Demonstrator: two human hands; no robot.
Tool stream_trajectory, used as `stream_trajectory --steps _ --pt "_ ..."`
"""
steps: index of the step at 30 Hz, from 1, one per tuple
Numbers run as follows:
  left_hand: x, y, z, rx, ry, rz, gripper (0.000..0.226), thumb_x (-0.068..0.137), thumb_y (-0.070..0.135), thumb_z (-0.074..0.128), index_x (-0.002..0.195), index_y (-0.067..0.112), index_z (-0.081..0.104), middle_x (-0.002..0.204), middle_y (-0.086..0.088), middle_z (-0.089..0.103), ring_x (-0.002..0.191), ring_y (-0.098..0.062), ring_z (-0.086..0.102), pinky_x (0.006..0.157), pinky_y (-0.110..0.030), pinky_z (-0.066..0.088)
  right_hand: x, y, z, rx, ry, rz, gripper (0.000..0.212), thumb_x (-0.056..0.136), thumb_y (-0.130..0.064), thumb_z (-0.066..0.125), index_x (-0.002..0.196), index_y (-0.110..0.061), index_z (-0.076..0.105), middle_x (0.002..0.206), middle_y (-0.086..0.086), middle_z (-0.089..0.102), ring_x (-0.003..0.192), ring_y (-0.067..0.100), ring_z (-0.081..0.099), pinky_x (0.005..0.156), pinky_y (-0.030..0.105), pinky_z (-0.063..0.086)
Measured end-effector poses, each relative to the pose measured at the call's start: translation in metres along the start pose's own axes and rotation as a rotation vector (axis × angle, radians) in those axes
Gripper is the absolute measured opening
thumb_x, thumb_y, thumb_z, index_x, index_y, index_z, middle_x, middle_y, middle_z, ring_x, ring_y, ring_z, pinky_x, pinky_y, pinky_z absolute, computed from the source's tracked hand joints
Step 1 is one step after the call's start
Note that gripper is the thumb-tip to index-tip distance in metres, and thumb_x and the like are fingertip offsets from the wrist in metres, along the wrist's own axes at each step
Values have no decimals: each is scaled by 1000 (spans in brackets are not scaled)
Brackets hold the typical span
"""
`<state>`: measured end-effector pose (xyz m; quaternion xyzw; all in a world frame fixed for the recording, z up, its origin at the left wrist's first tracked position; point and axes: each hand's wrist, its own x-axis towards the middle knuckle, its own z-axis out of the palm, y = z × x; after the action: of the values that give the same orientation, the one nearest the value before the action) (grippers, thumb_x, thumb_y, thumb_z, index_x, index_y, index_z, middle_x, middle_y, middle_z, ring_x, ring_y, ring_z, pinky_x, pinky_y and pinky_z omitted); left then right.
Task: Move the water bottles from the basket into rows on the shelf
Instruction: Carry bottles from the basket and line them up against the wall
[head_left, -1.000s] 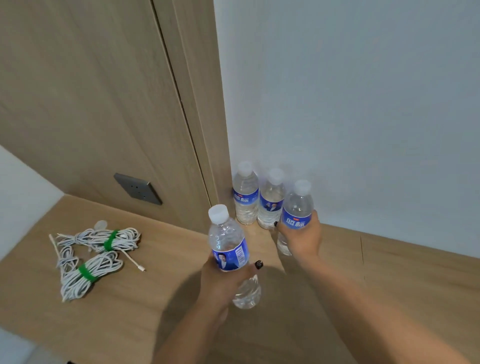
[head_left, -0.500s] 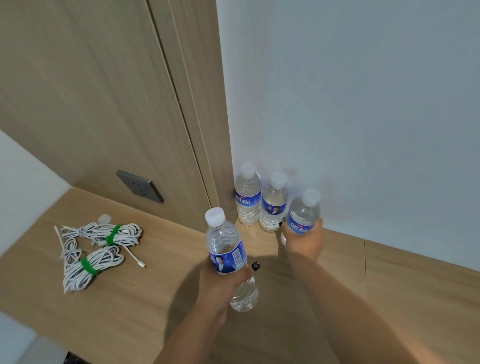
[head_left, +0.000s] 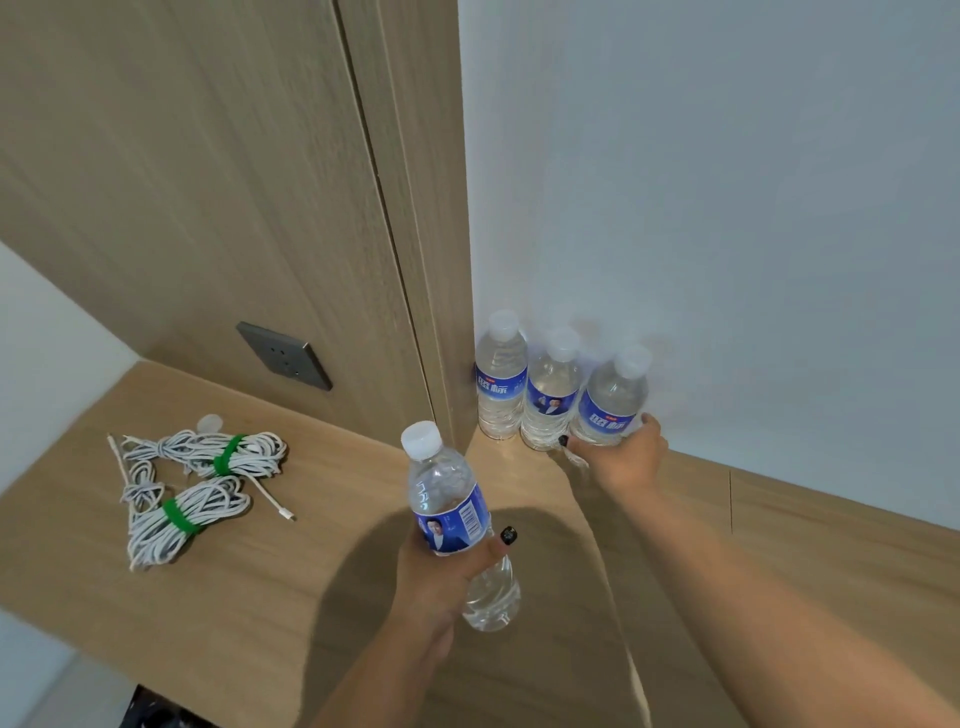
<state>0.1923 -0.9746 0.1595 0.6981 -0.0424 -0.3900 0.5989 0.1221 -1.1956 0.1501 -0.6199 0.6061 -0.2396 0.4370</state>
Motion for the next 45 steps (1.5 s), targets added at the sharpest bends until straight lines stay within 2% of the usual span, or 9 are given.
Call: stream_trajectory --steps 2,5,10,14,21,26,33,41,45 --pt "-2 3 -2 -12 3 13 49 61 5 86 105 7 66 90 -11 75 86 -28 72 74 -38 58 -16 -10 -19 139 104 -92 91 65 -21 88 139 -6 37 136 12 41 125 27 46 104 39 43" --pt "-5 11 -4 -47 -25 37 66 44 25 89 102 5 67 88 -14 74 83 -29 71 72 -37 57 -35 -53 -54 275 227 -445 49 77 -15 78 120 -16 54 118 0 44 106 16 54 90 27 47" --pt "-10 23 -5 -113 -29 96 64 43 21 84 102 6 66 87 -12 71 83 -33 67 77 -43 58 -18 -134 -61 -165 -39 -840 21 82 -23 72 101 -17 64 95 -5 58 90 16 57 87 35 46" --pt "-19 27 -5 -149 -80 152 65 43 22 83 102 2 64 81 -12 68 77 -26 67 66 -33 56 -7 -151 -39 -830 -236 -871 30 91 -46 55 104 -21 66 99 0 65 97 23 61 87 38 43" --pt "-22 15 -14 -133 -57 107 66 43 20 86 100 -2 63 83 -17 67 76 -28 66 68 -36 54 -2 -157 -26 -1224 -149 -848 41 92 -53 47 99 -16 63 97 5 64 93 27 60 79 36 33" --pt "-24 8 -22 -106 -36 70 65 45 20 87 101 -2 63 87 -22 68 83 -39 66 79 -50 56 -2 -157 -24 -1175 -185 -787 34 93 -45 52 97 -14 63 101 9 67 95 29 61 72 32 34" --pt "-26 9 -18 -109 -36 46 69 42 23 87 100 -4 63 83 -18 66 76 -29 64 74 -41 55 3 -164 -32 -1150 -347 -800 39 89 -32 63 128 -26 60 130 2 60 123 26 51 94 40 42" --pt "-24 9 -13 -41 -22 15 65 41 25 86 97 -1 66 87 -21 71 82 -37 68 82 -50 56 4 -161 -39 -1132 -406 -863 44 87 -9 61 125 -31 62 128 0 59 122 25 50 88 37 37" --pt "-25 9 -10 -32 -1 8 70 38 28 87 99 0 66 93 -25 70 89 -43 68 84 -54 55 7 -158 -43 -1119 -481 -931 51 82 0 60 123 -30 64 128 0 62 117 25 54 90 37 45"
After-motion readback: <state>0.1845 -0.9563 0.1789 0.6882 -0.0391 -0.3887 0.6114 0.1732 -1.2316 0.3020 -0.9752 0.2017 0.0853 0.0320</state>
